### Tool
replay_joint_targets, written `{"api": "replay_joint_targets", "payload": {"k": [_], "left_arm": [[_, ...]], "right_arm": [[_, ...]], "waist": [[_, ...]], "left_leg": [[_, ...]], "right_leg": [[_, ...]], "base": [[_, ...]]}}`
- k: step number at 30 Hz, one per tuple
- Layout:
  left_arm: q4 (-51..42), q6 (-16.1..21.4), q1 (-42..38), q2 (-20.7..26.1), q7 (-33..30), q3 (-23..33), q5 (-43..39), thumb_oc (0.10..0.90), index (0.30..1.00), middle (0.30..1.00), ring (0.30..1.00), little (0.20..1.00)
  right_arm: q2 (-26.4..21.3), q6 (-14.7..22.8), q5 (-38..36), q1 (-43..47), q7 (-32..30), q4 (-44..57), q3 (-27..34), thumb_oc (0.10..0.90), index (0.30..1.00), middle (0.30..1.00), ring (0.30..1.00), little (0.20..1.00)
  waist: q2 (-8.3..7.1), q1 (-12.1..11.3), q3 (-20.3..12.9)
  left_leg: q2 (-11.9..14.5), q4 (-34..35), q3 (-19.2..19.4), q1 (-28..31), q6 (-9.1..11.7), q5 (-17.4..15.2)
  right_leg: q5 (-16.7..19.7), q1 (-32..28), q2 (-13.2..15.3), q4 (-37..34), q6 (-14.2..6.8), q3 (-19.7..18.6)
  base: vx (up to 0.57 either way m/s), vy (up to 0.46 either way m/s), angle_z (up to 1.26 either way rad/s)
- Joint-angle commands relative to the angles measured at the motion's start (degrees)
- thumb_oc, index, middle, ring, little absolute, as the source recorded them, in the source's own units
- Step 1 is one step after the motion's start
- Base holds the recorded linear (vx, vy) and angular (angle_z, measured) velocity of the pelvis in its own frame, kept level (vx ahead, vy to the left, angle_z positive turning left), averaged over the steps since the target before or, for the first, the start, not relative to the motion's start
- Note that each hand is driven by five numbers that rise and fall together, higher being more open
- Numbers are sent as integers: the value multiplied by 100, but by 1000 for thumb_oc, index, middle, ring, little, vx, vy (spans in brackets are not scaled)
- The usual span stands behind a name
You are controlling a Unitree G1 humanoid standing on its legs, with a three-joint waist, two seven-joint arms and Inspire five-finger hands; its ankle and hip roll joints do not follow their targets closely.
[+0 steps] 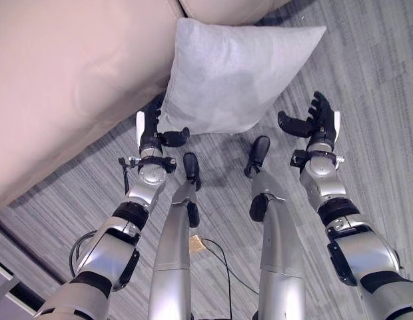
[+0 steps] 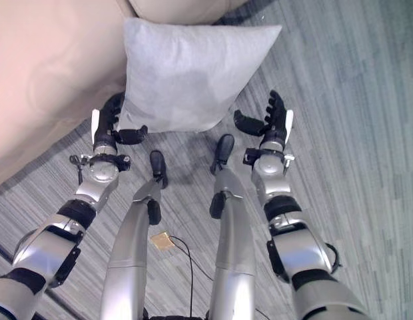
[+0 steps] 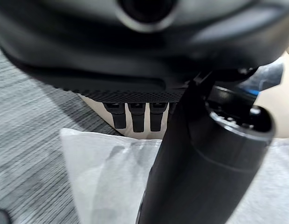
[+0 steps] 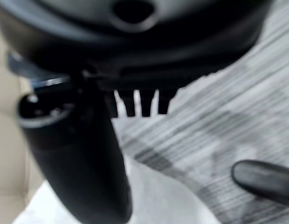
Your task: Pick up all the scattered cushions and arrange them neatly on the sofa.
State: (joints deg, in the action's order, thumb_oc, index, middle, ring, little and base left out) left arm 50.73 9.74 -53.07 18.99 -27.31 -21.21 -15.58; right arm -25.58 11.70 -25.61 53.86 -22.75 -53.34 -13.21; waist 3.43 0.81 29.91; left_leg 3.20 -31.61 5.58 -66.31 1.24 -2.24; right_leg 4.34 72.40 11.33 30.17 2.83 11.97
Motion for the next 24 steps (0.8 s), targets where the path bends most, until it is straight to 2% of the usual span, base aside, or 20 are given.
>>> {"api": "replay_joint_targets", "payload": {"k": [1,6,7,8,12,17,24], "left_arm": [[-44,236,645,18,-283,-123,283,800,900,900,900,900],[-62,334,199,-222,-283,-269,26,800,900,900,900,900],[-72,347,121,-270,-279,-294,-5,687,731,731,731,731],[-91,366,35,-328,-271,-335,-31,400,300,300,300,300],[-410,436,-277,-564,-274,-537,67,400,300,300,300,300],[-576,454,-231,-594,-227,-590,136,400,300,300,300,300],[-1049,445,116,-536,-1,-575,274,400,300,300,300,300]], "right_arm": [[152,387,120,-1017,-224,297,-323,800,900,900,900,900],[325,375,202,-1060,-171,184,-460,800,900,900,900,900],[347,385,193,-1057,-162,151,-471,800,900,900,900,900],[378,389,182,-1081,-147,106,-480,800,900,900,900,900],[435,465,128,-1316,-32,-39,-484,800,900,900,900,900],[449,503,60,-1452,29,-83,-430,800,900,900,900,900],[489,528,-98,-1907,215,-75,-222,800,900,900,900,900]], "waist": [[33,90,-1351],[15,157,-1463],[16,170,-1475],[20,182,-1488],[43,222,-1640],[60,215,-1713],[165,194,-1780]], "left_leg": [[61,-204,-59,-424,-8,-307],[37,-13,-78,-509,-47,-277],[28,14,-87,-527,-54,-268],[21,37,-96,-533,-59,-261],[-24,200,-135,-491,-58,-228],[-39,322,-150,-383,-39,-199],[-50,941,-168,380,105,-6]], "right_leg": [[-1071,49,56,732,-651,-447],[-1043,201,44,633,-686,-487],[-1035,217,34,612,-691,-489],[-1025,228,33,600,-698,-495],[-979,209,15,529,-741,-503],[-953,115,-2,441,-763,-500],[-805,-582,-18,18,-834,-417]], "base": [[63,27,-4],[15,13,-4],[9,4,3],[14,-3,5],[7,-16,4],[0,0,0],[-17,-32,-1]]}}
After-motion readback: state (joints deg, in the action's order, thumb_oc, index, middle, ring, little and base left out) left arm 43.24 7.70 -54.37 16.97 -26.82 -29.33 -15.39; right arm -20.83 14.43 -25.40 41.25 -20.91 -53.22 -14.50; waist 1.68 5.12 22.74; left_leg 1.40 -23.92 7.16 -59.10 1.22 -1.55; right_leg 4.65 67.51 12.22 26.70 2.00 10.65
